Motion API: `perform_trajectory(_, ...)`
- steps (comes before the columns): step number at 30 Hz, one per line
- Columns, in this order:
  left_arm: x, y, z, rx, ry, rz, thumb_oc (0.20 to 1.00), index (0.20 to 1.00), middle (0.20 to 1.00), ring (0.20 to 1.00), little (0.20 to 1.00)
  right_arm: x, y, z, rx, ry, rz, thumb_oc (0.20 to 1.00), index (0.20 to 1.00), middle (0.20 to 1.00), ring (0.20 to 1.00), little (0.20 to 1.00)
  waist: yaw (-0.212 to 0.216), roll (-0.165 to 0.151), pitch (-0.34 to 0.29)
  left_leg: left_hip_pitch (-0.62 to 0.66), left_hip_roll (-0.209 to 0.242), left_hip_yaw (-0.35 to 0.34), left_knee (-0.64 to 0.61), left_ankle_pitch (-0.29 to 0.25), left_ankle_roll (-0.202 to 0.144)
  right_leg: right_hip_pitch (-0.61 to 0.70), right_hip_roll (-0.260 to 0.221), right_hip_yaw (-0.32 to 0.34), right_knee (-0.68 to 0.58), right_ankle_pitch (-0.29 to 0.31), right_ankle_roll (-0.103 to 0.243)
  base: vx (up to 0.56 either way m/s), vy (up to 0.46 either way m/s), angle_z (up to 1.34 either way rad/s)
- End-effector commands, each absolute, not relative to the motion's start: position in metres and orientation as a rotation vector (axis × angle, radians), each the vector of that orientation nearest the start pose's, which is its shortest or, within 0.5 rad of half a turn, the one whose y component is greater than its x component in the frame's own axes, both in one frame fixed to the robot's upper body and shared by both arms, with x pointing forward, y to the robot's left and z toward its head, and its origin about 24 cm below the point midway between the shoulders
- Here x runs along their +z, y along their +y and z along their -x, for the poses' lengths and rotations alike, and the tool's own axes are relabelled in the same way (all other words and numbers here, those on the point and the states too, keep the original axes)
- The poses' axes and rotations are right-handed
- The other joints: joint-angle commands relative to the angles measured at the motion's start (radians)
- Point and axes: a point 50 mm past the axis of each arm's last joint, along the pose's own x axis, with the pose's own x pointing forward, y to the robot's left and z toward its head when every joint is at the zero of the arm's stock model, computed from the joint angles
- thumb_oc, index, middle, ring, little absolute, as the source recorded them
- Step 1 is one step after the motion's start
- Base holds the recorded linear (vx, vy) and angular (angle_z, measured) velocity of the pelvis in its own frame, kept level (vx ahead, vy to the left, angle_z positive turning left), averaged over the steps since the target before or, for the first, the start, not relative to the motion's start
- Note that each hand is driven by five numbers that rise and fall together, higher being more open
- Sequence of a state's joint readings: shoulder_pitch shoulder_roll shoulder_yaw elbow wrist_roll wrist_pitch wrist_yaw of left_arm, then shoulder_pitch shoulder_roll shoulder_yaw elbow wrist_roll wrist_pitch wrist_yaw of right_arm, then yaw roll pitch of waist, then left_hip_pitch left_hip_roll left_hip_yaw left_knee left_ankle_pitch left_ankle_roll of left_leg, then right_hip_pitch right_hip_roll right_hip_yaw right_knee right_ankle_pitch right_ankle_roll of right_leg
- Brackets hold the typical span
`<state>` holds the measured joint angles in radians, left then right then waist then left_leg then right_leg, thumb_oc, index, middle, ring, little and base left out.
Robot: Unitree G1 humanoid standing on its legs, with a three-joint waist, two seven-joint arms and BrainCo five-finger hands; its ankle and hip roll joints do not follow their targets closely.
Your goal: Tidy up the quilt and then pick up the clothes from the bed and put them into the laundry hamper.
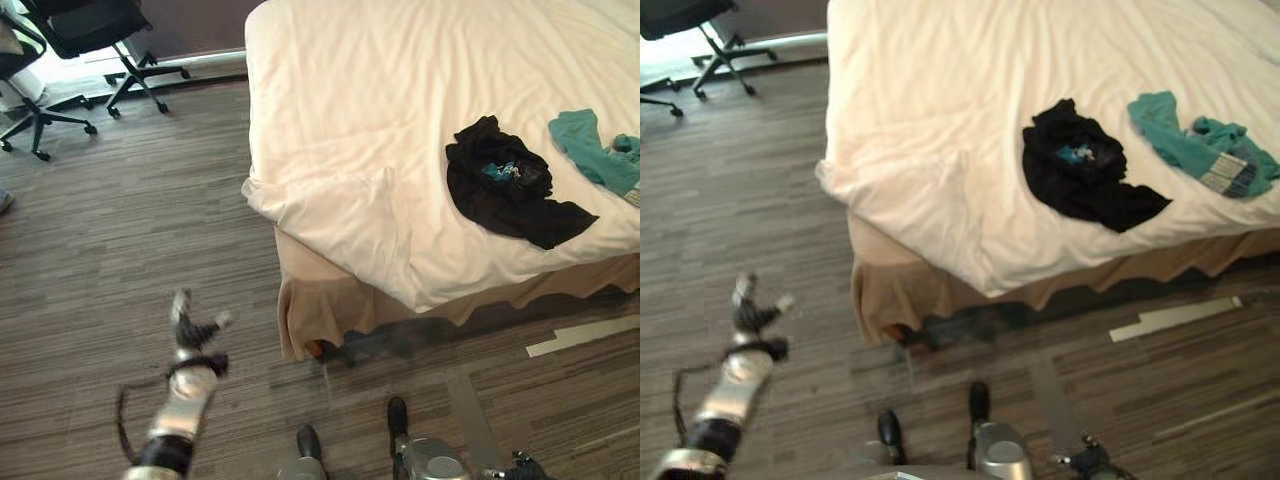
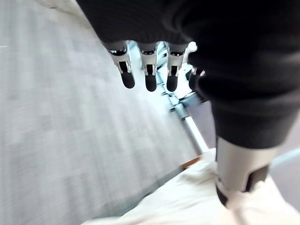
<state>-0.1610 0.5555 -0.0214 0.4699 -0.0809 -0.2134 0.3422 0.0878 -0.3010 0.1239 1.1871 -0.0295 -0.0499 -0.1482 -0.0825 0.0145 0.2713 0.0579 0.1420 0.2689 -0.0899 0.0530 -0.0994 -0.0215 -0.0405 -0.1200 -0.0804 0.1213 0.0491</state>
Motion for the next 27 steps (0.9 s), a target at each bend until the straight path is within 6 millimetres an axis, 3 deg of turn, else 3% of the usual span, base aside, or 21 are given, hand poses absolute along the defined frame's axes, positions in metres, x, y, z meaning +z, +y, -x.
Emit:
perform_trajectory(1,0.112,0.289,-0.303,0.380,-0.254,-0.710,1.000,1.000,1.000,1.000,1.000,-0.152,-0.260,-0.085,-0.150,1.147,0.432,1.000,1.000,1.000,1.000,1.000,-0.027,-0.023,0.008,-0.007,0.002,0.007,0.019,-0.026,-0.026,-0.074,-0.114,0.043,0.128,-0.127,0.128,-0.06,0.051,0.02)
perform_trajectory(7,0.186,0.247,-0.368,0.328,-0.422,-1.044,1.000,1.000,1.000,1.000,1.000,-0.144,-0.261,-0.116,-0.108,1.070,0.492,1.000,1.000,1.000,1.000,1.000,-0.084,-0.032,0.067,-0.068,-0.006,0.050,0.022,-0.021,-0.023,-0.191,-0.111,0.099,0.145,-0.083,0.150,-0.10,0.043,-0.22)
perform_trajectory(12,0.215,0.239,-0.393,0.349,-0.405,-1.220,1.000,1.000,1.000,1.000,1.000,-0.143,-0.261,-0.120,-0.108,1.057,0.500,1.000,1.000,1.000,1.000,1.000,-0.111,-0.030,0.092,-0.105,-0.005,0.072,0.037,-0.016,-0.024,-0.241,-0.115,0.121,0.135,-0.062,0.156,-0.02,0.006,-0.35)
perform_trajectory(13,0.233,0.234,-0.402,0.362,-0.420,-1.395,1.000,1.000,1.000,1.000,1.000,-0.141,-0.265,-0.122,-0.132,1.047,0.502,1.000,1.000,1.000,1.000,1.000,-0.127,-0.023,0.115,-0.130,-0.003,0.074,0.052,-0.019,-0.024,-0.273,-0.117,0.131,0.144,-0.062,0.158,-0.04,-0.002,-0.31)
perform_trajectory(15,0.239,0.229,-0.408,0.326,-0.396,-1.659,1.000,1.000,1.000,1.000,1.000,-0.139,-0.269,-0.126,-0.159,1.029,0.484,1.000,1.000,1.000,1.000,1.000,-0.139,-0.020,0.135,-0.157,-0.001,0.083,0.074,-0.022,-0.025,-0.306,-0.116,0.143,0.157,-0.058,0.161,-0.04,0.014,-0.22)
perform_trajectory(17,0.245,0.224,-0.412,0.322,-0.392,-1.751,1.000,1.000,1.000,1.000,1.000,-0.138,-0.272,-0.124,-0.195,1.028,0.456,1.000,1.000,1.000,1.000,1.000,-0.148,-0.012,0.149,-0.171,0.001,0.090,0.092,-0.031,-0.024,-0.325,-0.117,0.146,0.170,-0.062,0.164,-0.02,0.016,-0.16)
perform_trajectory(21,0.228,0.214,-0.416,0.247,-0.352,-1.833,1.000,1.000,1.000,1.000,1.000,-0.142,-0.273,-0.114,-0.198,1.071,0.461,1.000,1.000,1.000,1.000,1.000,-0.153,-0.002,0.154,-0.168,0.001,0.095,0.091,-0.036,-0.023,-0.323,-0.121,0.143,0.165,-0.063,0.170,0.00,0.011,-0.14)
perform_trajectory(22,0.208,0.207,-0.417,0.152,-0.305,-1.898,0.388,0.388,0.388,0.388,0.388,-0.145,-0.274,-0.105,-0.186,1.101,0.475,1.000,1.000,1.000,1.000,1.000,-0.156,0.002,0.149,-0.153,0.002,0.099,0.088,-0.039,-0.023,-0.312,-0.122,0.137,0.165,-0.067,0.171,0.00,0.000,0.00)
perform_trajectory(23,0.208,0.207,-0.417,0.152,-0.305,-1.898,0.200,0.200,0.200,0.200,0.200,-0.145,-0.274,-0.105,-0.186,1.101,0.475,1.000,1.000,1.000,1.000,1.000,-0.156,0.002,0.149,-0.152,0.002,0.099,0.087,-0.039,-0.023,-0.311,-0.122,0.137,0.165,-0.067,0.171,0.02,0.014,0.06)
perform_trajectory(25,0.155,0.211,-0.409,-0.002,-0.177,-1.925,0.200,0.200,0.200,0.200,0.200,-0.143,-0.280,-0.104,-0.223,1.106,0.469,1.000,1.000,1.000,1.000,1.000,-0.155,0.009,0.132,-0.116,-0.002,0.101,0.076,-0.045,-0.023,-0.281,-0.122,0.132,0.159,-0.073,0.171,0.03,0.023,0.05)
perform_trajectory(26,0.155,0.211,-0.408,-0.002,-0.176,-1.925,0.200,0.200,0.200,0.200,0.200,-0.143,-0.280,-0.103,-0.223,1.107,0.470,1.000,1.000,1.000,1.000,1.000,-0.156,0.009,0.133,-0.115,-0.002,0.101,0.075,-0.045,-0.023,-0.280,-0.122,0.131,0.159,-0.073,0.171,0.04,0.035,-0.01)
perform_trajectory(27,0.133,0.220,-0.402,-0.046,-0.101,-1.929,0.200,0.200,0.200,0.200,0.200,-0.141,-0.283,-0.106,-0.240,1.097,0.465,1.000,1.000,1.000,1.000,1.000,-0.156,0.012,0.124,-0.099,-0.004,0.103,0.069,-0.047,-0.023,-0.267,-0.121,0.131,0.156,-0.074,0.171,0.04,0.036,-0.03)
